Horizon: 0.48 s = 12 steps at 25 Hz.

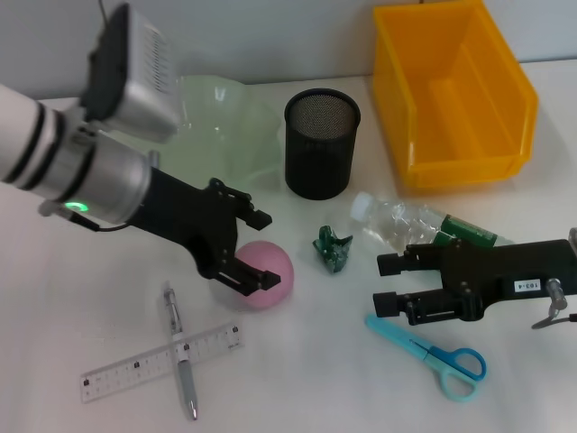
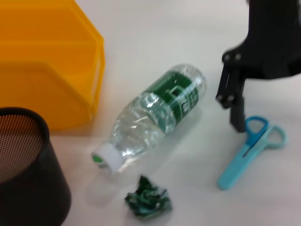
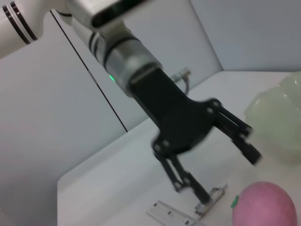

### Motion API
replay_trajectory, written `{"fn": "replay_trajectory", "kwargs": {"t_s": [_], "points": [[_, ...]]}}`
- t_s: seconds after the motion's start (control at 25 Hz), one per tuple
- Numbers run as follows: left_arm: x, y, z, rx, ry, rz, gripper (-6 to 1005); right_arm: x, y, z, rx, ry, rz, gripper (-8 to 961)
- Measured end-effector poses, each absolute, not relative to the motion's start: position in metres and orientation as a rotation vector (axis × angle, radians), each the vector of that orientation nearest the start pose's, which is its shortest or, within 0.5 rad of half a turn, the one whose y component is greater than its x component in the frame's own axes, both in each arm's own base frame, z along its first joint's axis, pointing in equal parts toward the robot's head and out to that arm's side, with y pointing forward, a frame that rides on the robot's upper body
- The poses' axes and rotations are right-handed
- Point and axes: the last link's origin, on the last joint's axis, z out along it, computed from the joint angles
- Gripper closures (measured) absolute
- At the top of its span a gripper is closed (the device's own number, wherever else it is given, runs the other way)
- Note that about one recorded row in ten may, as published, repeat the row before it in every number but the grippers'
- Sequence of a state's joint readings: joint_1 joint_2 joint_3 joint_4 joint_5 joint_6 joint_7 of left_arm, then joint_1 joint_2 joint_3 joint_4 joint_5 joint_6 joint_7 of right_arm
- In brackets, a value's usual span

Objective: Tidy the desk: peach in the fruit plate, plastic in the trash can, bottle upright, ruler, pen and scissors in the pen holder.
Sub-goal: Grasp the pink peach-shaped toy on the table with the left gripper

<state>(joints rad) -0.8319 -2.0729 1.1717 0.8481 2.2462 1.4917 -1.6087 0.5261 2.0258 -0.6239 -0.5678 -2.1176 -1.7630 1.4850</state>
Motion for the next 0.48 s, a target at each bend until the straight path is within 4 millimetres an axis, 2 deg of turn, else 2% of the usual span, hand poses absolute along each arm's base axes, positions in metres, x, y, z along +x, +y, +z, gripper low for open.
{"fn": "replay_trajectory", "kwargs": {"t_s": [0.28, 0.48], "points": [[-0.156, 0.380, -0.066, -3.083, 0.045, 0.224, 254, 0.271, 0.297, 0.008, -2.891, 0.866, 0.791, 181], [-0.162, 0.382, -0.071, -3.070, 0.015, 0.243, 261, 0.272, 0.297, 0.010, -2.890, 0.871, 0.787, 181]]}}
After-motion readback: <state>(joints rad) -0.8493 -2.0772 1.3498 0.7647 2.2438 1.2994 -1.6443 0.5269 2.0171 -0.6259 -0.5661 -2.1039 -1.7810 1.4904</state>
